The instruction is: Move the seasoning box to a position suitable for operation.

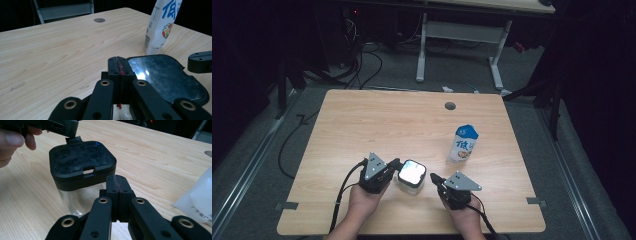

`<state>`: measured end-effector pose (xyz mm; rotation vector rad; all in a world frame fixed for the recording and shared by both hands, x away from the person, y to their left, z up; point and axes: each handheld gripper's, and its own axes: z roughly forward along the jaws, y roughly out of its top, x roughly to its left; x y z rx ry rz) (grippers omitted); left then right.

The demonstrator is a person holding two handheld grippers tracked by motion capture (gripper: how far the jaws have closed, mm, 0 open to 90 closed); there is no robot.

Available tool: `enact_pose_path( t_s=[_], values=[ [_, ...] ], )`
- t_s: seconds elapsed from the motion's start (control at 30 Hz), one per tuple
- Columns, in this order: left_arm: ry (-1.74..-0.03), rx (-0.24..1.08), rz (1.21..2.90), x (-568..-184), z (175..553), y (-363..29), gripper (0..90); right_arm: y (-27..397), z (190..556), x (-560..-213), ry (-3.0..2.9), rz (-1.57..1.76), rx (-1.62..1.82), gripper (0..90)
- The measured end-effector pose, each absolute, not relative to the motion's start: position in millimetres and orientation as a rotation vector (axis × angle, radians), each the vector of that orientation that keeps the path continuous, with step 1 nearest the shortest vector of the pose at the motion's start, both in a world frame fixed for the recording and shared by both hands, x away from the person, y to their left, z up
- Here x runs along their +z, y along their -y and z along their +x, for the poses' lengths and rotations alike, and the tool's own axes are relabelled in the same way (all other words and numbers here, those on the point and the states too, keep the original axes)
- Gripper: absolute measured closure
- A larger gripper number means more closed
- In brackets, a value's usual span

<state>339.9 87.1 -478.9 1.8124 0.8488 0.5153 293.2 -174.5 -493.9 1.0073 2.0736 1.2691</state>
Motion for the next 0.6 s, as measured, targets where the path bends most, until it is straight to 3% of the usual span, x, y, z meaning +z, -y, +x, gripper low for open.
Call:
enact_pose_path(
  t_s=[0.6],
  values=[
    [-0.856, 0.501, 1.793, -481.0, 340.6, -89.2, 90.0, 170.0, 295.4, -490.9, -2.074, 0.989, 1.274, 89.8]
  ],
)
